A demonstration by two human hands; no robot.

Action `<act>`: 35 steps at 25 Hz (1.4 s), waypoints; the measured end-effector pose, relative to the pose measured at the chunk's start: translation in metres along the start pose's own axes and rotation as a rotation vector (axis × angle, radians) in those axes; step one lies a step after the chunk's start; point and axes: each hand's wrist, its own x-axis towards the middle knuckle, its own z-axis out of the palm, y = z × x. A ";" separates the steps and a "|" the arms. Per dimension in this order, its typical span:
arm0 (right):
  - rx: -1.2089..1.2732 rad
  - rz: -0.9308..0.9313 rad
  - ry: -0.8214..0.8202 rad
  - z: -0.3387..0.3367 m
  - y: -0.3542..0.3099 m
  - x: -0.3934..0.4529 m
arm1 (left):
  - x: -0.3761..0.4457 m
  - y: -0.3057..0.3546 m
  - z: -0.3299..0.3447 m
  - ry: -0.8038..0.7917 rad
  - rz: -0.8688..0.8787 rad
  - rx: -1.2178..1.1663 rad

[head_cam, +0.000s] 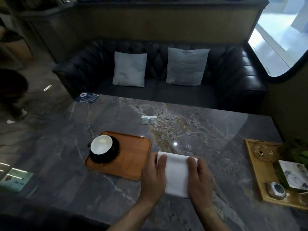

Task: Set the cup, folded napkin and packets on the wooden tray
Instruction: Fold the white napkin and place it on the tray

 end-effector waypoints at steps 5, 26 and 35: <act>0.028 -0.001 0.022 0.056 -0.016 -0.006 | 0.034 -0.026 -0.041 -0.012 0.004 -0.046; -0.297 0.243 0.025 0.208 0.013 -0.041 | 0.099 -0.147 -0.141 -0.242 -0.078 0.355; -0.014 0.564 -0.326 0.207 0.038 -0.036 | 0.107 -0.185 -0.132 -0.278 -0.376 0.184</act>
